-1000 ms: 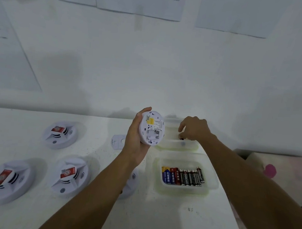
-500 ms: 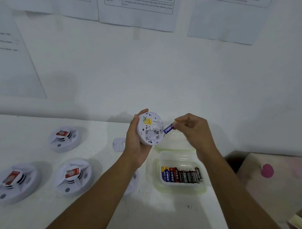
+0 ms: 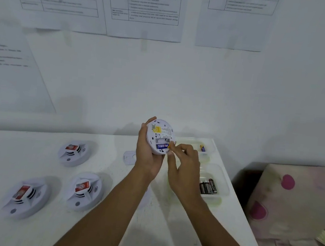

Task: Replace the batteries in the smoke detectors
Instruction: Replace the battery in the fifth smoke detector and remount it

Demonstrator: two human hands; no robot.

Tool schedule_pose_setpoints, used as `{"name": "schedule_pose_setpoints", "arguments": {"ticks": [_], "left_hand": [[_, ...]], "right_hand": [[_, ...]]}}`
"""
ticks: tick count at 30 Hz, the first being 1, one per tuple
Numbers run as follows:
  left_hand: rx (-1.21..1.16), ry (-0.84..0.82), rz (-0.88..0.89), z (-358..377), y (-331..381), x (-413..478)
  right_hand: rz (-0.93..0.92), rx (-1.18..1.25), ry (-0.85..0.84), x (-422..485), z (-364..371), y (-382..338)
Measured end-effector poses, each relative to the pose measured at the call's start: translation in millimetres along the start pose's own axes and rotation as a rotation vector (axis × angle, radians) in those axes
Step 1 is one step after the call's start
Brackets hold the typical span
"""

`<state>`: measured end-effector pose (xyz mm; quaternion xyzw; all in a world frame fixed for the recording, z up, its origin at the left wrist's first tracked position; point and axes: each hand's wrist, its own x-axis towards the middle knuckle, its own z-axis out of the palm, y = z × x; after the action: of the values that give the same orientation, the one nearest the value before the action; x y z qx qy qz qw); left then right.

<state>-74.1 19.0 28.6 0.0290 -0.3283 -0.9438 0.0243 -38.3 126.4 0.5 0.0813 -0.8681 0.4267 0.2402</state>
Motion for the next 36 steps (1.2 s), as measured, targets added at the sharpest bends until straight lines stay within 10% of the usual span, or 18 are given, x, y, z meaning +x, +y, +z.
{"name": "schedule_pose_setpoints", "arguments": {"ticks": [10, 23, 36], "left_hand": [[0.059, -0.04, -0.006, -10.5, -1.7, 8.3], [0.05, -0.072, -0.036, -16.2, -5.3, 25.8], [0.038, -0.066, -0.057, -26.4, -4.4, 34.0]], "right_hand": [[-0.257, -0.073, -0.232, 29.0, -21.0, 30.9], [0.172, -0.474, -0.716, 143.4, -43.4, 91.2], [0.257, -0.32, -0.604, 147.7, -23.6, 91.4]]}}
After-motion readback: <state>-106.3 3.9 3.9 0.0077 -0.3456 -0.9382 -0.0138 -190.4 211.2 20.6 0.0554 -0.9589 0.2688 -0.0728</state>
